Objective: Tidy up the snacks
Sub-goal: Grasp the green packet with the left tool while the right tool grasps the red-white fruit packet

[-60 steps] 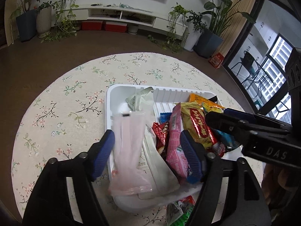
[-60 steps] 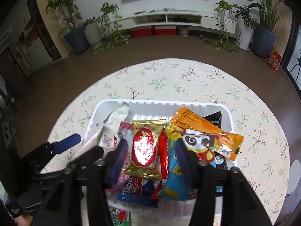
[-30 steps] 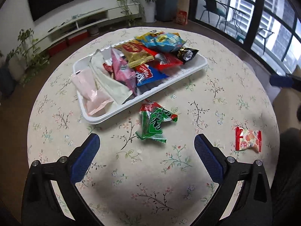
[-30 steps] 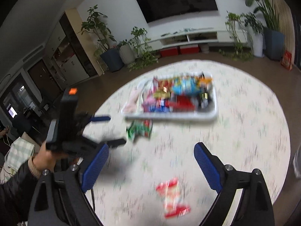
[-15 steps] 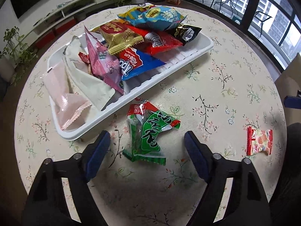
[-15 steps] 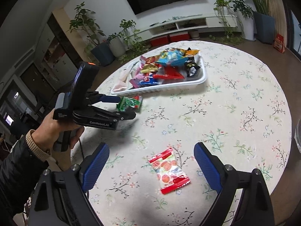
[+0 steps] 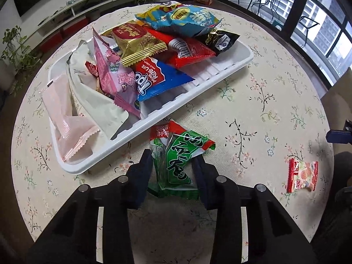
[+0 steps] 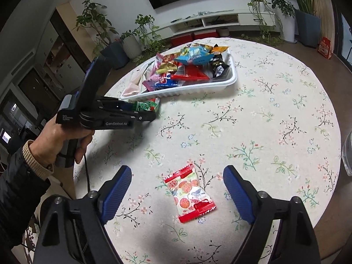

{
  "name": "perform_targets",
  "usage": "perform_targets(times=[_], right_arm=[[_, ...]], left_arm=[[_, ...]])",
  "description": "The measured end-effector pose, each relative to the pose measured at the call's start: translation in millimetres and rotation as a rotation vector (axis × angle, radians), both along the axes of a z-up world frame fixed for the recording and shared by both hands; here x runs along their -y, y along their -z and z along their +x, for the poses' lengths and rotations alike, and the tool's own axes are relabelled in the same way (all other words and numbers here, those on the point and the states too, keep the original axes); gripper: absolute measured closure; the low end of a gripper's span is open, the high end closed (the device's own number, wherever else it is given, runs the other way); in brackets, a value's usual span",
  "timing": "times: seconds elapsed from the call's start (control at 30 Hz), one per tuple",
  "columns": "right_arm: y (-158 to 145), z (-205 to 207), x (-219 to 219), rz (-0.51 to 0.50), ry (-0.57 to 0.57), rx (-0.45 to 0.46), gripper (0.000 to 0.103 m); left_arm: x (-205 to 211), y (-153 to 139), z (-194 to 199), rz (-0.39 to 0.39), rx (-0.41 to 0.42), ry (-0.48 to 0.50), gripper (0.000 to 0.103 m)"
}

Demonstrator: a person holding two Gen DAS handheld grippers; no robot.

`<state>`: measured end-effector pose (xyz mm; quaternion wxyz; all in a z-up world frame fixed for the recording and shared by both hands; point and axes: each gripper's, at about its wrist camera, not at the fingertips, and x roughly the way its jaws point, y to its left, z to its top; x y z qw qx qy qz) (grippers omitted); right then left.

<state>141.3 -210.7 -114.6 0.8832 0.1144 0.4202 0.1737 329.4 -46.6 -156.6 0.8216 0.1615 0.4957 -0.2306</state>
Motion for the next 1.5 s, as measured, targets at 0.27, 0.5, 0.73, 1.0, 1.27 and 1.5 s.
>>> perform_targets(times=[0.27,0.5,0.73,1.0,1.27,1.5], right_arm=[[0.6,-2.6,-5.1,-0.055,-0.007,-0.009,0.023],[2.4,-2.3,-7.8,-0.145,0.001,-0.024,0.023],[22.6,4.2,-21.7,-0.245,-0.037,-0.083,0.023],[43.9,10.2,-36.0,-0.373,-0.126,-0.14,0.024],[40.0,17.5,-34.4,-0.39,-0.213,-0.15,0.041],[34.7,19.4,-33.9,-0.338,-0.243,-0.163,0.066]], left_arm=[[-6.9,-4.7,-13.9,-0.059,0.015,-0.039,0.079],[-29.3,-21.6,-44.8,-0.137,0.037,-0.084,0.079],[-47.8,-23.9,-103.8,-0.209,0.044,-0.12,0.079],[-64.5,-15.2,-149.8,-0.274,0.024,-0.155,0.079],[-76.0,-13.5,-162.0,-0.311,0.015,-0.179,0.079],[-78.6,-16.2,-167.7,-0.323,0.018,-0.184,0.079]])
